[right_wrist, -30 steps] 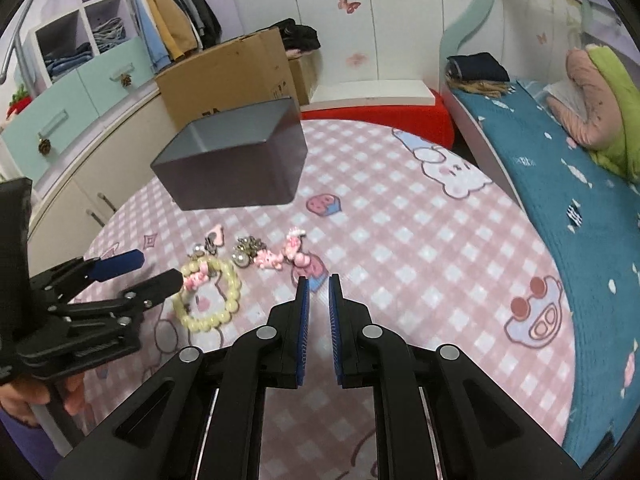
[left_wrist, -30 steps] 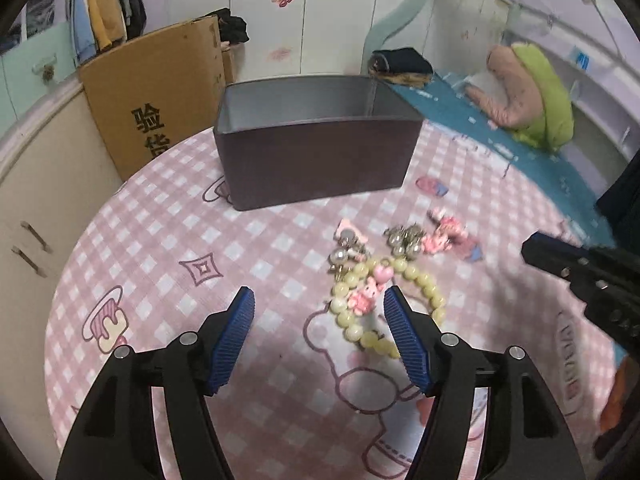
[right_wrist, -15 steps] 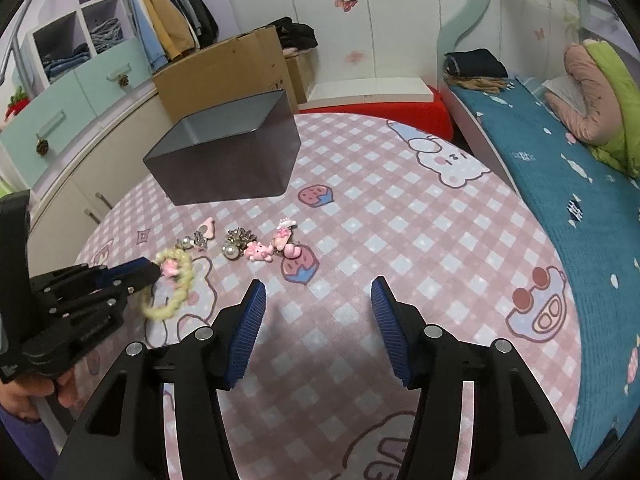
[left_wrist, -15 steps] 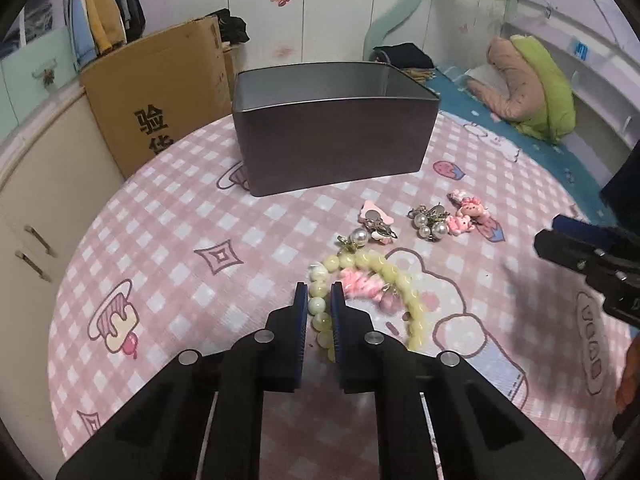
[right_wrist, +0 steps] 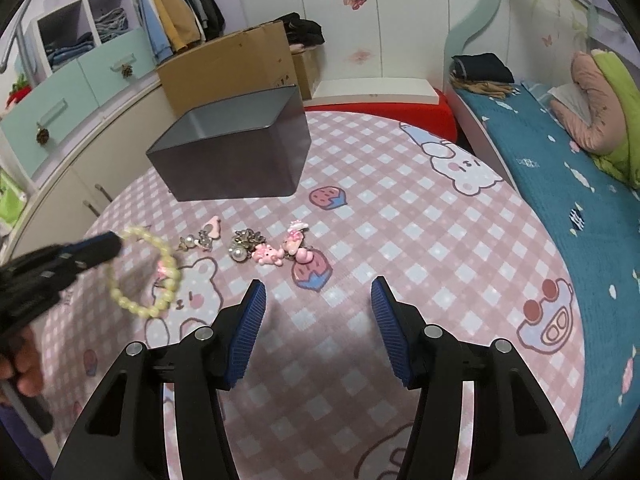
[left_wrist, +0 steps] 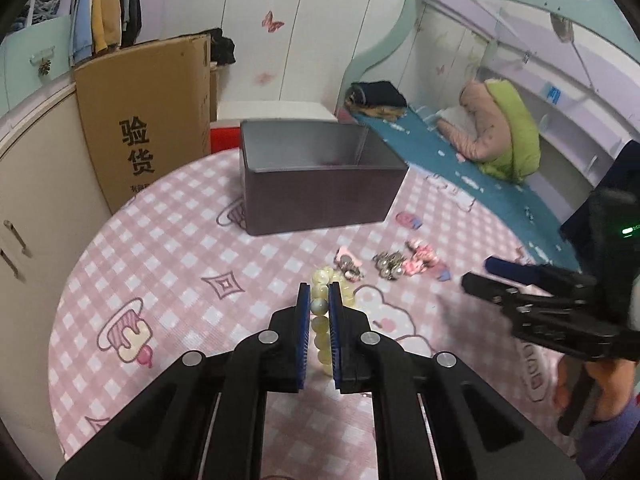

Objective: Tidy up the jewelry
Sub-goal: 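Grasp the cream bead bracelet with the left gripper and lift it, then carry the cream bracelet into the tin with the left gripper while the right grasps a pink charm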

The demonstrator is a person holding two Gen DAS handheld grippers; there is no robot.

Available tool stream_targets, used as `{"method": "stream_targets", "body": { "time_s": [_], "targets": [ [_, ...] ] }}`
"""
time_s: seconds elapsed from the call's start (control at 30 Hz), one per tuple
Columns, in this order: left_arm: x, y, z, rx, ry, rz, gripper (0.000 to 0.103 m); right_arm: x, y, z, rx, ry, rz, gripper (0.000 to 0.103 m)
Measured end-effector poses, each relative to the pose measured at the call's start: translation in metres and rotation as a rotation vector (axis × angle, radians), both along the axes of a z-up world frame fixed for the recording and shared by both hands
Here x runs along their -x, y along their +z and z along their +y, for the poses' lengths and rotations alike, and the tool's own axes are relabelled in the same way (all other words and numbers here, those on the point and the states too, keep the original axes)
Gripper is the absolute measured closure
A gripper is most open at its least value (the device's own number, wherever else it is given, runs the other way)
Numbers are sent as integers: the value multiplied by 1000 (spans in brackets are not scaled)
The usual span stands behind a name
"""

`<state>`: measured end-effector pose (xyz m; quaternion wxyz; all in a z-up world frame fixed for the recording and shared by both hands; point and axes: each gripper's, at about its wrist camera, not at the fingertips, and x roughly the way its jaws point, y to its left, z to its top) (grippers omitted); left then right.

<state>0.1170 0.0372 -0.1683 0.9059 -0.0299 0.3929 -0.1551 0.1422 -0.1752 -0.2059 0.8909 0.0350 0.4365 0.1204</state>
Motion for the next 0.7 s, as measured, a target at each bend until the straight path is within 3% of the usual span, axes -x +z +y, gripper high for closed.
{"method": "stream_targets", "body": {
  "time_s": [0.4,0.5,0.7],
  "targets": [
    [10,22,17,33,19,-53,96,-38,-13,14,55,31,8,51],
    [10,23,17,37,16,-57,96,-43,-10,17,45,45,6,55],
    [4,24,15,51,8,-56,96,-62,-14,27,25,91,58,74]
  ]
}}
